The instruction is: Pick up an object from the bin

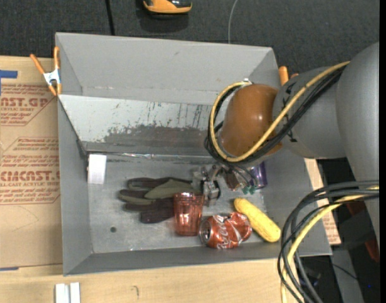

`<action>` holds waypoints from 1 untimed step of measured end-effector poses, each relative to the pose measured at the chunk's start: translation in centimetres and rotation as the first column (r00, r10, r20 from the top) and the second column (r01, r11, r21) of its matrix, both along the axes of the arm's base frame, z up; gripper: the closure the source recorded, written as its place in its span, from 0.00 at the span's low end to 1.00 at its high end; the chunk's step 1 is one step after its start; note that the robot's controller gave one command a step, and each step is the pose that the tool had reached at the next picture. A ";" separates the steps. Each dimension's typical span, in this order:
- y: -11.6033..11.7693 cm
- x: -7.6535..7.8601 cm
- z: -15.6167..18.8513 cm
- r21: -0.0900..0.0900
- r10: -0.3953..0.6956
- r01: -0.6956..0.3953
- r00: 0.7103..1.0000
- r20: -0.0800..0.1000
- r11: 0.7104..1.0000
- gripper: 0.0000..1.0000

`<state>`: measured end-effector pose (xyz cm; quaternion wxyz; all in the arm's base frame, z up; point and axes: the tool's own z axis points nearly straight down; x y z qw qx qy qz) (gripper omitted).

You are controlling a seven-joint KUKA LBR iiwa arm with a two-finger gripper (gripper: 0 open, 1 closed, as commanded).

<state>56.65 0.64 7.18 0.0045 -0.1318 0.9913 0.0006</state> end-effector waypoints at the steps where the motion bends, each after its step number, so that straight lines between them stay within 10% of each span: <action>1: 0.1 -1.3 5.1 -0.002 0.013 -0.013 1.000 -0.014 1.000 1.00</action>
Offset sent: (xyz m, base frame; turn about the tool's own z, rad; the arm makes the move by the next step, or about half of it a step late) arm -0.0174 0.0297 0.0957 -0.0237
